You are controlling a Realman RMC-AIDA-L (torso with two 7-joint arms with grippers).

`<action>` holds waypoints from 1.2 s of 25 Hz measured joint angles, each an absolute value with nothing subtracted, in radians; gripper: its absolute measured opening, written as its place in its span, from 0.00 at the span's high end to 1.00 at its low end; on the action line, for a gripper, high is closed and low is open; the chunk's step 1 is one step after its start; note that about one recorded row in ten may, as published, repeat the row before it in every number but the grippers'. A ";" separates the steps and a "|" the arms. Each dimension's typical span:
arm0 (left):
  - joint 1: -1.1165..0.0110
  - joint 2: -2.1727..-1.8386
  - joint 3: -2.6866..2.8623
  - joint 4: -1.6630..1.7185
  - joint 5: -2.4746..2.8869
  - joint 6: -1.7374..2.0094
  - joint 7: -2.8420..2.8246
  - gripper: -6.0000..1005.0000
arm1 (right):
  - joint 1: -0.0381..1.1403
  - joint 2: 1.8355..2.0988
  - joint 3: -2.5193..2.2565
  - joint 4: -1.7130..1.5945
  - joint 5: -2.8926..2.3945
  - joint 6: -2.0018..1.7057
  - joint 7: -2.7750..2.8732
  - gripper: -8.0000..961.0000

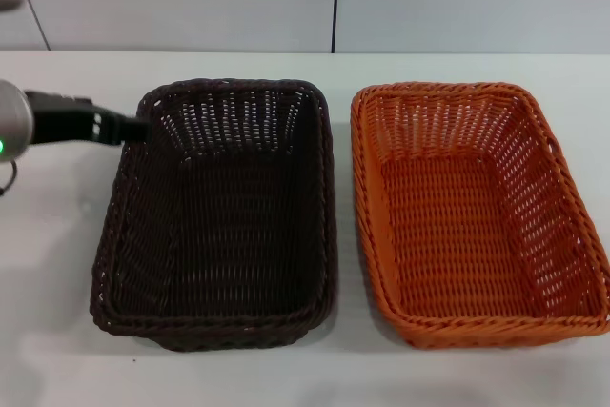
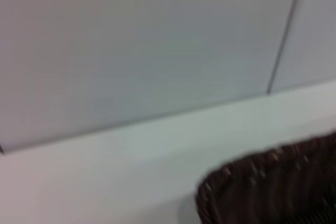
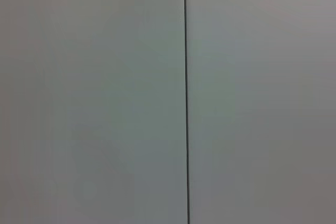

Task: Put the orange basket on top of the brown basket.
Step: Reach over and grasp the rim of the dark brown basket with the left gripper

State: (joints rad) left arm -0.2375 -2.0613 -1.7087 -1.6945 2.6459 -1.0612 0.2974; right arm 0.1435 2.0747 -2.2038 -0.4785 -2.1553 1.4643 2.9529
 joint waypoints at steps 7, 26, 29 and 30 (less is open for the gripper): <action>-0.247 -2.063 -1.597 -1.651 2.758 -1.087 0.214 0.25 | 0.135 2.077 -2.200 -0.478 -2.155 1.463 2.953 0.14; -0.275 -2.063 -1.558 -1.558 2.768 -1.107 0.191 0.27 | 0.134 2.075 -2.207 -0.471 -2.158 1.464 2.953 0.14; -0.277 -2.061 -1.550 -1.563 2.766 -1.114 0.199 0.27 | 0.133 2.076 -2.207 -0.471 -2.160 1.465 2.953 0.14; -0.279 -2.061 -1.550 -1.562 2.765 -1.115 0.200 0.27 | 0.133 2.076 -2.208 -0.471 -2.160 1.466 2.953 0.14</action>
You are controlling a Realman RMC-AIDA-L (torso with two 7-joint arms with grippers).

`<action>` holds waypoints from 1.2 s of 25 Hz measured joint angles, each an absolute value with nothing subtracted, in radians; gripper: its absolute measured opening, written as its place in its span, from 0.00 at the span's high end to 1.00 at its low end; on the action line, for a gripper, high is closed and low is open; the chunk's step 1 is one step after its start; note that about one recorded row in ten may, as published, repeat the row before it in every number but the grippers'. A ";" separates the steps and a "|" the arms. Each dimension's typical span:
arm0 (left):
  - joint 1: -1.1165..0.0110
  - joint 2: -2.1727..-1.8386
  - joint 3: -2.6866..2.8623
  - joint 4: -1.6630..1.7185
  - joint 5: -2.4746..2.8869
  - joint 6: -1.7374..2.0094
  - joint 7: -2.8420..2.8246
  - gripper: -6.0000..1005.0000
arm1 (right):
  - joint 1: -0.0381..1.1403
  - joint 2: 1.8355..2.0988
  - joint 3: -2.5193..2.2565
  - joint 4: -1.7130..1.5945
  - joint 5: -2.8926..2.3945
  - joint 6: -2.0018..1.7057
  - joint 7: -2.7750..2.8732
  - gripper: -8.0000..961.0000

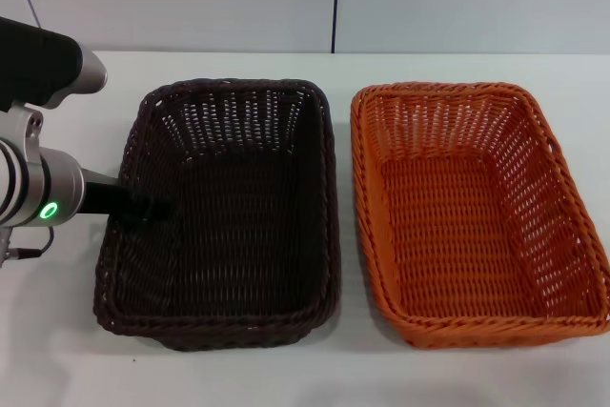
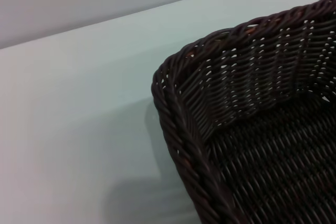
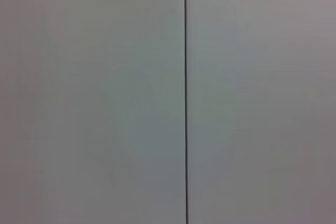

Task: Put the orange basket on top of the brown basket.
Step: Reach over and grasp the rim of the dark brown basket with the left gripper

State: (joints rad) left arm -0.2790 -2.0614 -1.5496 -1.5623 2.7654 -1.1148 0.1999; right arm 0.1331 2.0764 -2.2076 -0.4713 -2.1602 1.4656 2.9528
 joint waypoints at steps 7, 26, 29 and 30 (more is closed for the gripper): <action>-0.284 -2.060 -1.554 -1.562 2.764 -1.118 0.209 0.39 | 0.133 2.077 -2.209 -0.471 -2.160 1.469 2.953 0.14; -0.320 -2.059 -1.707 -1.575 2.635 -1.126 0.601 0.72 | 0.131 2.075 -2.205 -0.476 -2.157 1.478 2.953 0.14; -0.339 -2.058 -1.817 -1.565 2.558 -1.151 0.779 0.73 | 0.129 2.075 -2.207 -0.480 -2.157 1.480 2.953 0.14; -0.369 -2.056 -1.900 -1.546 2.506 -1.213 0.896 0.73 | 0.127 2.076 -2.207 -0.482 -2.157 1.482 2.953 0.14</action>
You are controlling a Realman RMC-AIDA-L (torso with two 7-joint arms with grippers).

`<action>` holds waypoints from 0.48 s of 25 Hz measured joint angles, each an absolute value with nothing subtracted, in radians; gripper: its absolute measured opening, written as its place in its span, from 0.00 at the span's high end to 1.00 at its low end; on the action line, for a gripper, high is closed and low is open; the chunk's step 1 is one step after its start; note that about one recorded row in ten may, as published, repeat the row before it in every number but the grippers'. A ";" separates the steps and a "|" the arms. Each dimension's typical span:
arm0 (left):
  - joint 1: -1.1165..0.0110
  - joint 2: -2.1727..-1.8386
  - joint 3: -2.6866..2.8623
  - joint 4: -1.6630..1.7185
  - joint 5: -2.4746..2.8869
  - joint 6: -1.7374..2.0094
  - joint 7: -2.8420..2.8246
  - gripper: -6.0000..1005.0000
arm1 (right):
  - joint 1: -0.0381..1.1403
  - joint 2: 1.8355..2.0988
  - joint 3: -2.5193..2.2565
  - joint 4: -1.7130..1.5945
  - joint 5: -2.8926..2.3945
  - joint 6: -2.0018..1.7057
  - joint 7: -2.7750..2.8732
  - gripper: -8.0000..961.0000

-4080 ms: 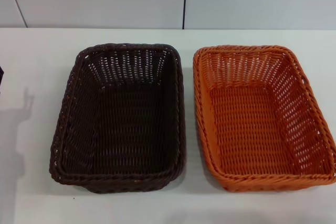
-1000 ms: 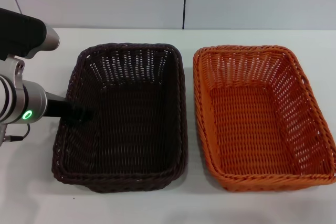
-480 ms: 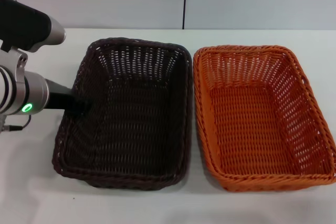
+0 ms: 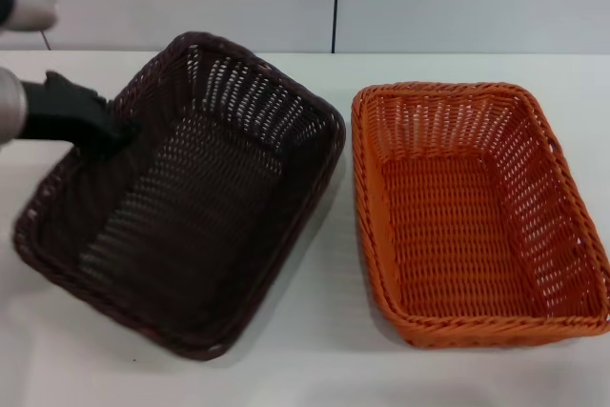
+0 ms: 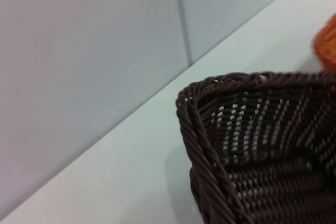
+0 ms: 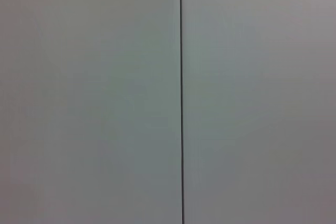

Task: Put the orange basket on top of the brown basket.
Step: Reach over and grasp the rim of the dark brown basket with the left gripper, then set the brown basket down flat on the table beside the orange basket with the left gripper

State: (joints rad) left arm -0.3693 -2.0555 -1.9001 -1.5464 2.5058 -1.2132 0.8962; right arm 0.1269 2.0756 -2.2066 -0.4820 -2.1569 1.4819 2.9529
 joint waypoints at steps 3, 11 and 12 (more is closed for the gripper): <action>-0.444 -2.053 -2.065 -1.504 2.443 -1.365 1.078 0.74 | 0.122 2.077 -2.207 -0.487 -2.159 1.495 2.953 0.14; -0.540 -2.051 -2.128 -1.466 2.402 -1.534 1.268 0.77 | 0.115 2.082 -2.209 -0.490 -2.158 1.503 2.953 0.14; -0.552 -2.052 -2.126 -1.455 2.401 -1.540 1.278 0.77 | 0.115 2.082 -2.209 -0.491 -2.158 1.503 2.953 0.14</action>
